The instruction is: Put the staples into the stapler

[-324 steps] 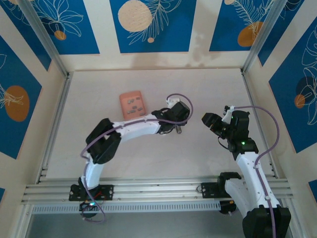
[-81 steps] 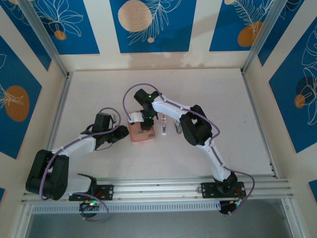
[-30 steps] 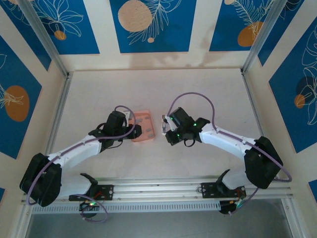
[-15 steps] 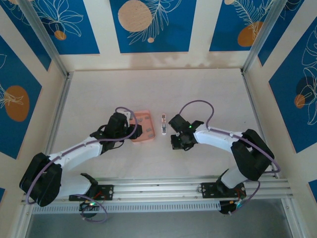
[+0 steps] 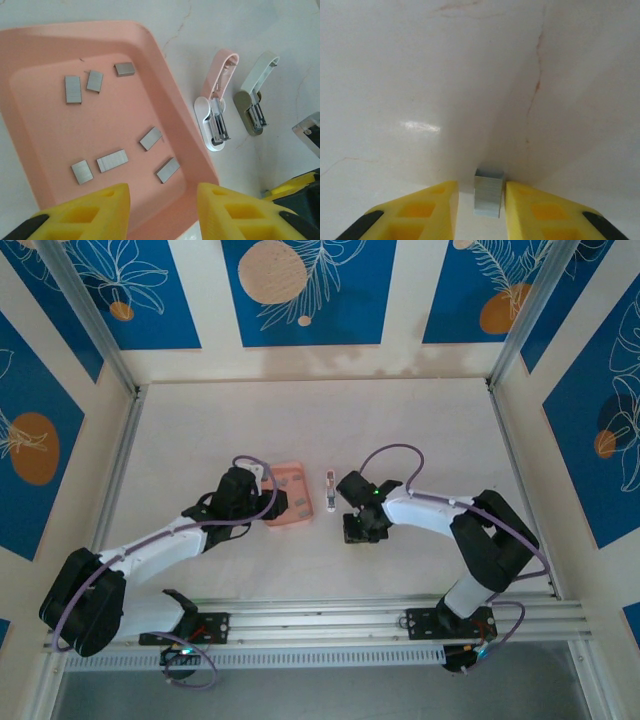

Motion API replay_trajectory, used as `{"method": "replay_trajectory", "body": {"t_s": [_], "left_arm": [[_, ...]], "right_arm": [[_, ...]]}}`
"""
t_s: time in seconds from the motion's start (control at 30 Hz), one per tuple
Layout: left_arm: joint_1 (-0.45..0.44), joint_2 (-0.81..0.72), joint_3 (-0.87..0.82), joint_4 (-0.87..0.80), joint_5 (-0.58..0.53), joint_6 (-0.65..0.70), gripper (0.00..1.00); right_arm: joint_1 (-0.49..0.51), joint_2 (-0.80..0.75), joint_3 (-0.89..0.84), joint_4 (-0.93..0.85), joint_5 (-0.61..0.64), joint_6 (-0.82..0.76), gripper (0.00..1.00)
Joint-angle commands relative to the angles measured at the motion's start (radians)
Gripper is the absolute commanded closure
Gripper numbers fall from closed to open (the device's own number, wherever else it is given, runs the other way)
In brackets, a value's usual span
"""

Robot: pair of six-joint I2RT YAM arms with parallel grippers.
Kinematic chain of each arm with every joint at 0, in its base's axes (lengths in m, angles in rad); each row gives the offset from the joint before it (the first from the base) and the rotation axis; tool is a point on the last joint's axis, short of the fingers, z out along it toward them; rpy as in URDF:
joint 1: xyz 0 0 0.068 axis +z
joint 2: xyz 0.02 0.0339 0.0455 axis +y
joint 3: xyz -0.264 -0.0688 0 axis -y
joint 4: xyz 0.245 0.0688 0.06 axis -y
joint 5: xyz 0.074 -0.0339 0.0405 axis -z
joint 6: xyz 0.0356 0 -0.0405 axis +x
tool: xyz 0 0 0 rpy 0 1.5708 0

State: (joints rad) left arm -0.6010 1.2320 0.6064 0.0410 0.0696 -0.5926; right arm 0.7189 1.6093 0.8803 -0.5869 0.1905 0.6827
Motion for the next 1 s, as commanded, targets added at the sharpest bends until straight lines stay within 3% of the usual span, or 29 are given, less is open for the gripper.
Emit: {"method": "replay_trajectory", "body": {"t_s": [0.0,0.53,0.97], "left_arm": [[-0.011,-0.005,-0.014,0.029,0.011,-0.002,0.61],[-0.011,-0.017,-0.029,0.033,0.007,-0.004,0.61],[-0.011,-0.034,-0.04,0.032,0.002,0.005,0.6]], "right_arm": [[-0.016,0.016,0.03,-0.061,-0.029,-0.002,0.69],[-0.026,0.096,0.101,-0.112,-0.042,-0.018,0.76],[0.002,0.133,0.179,-0.204,0.016,-0.009,0.72]]}}
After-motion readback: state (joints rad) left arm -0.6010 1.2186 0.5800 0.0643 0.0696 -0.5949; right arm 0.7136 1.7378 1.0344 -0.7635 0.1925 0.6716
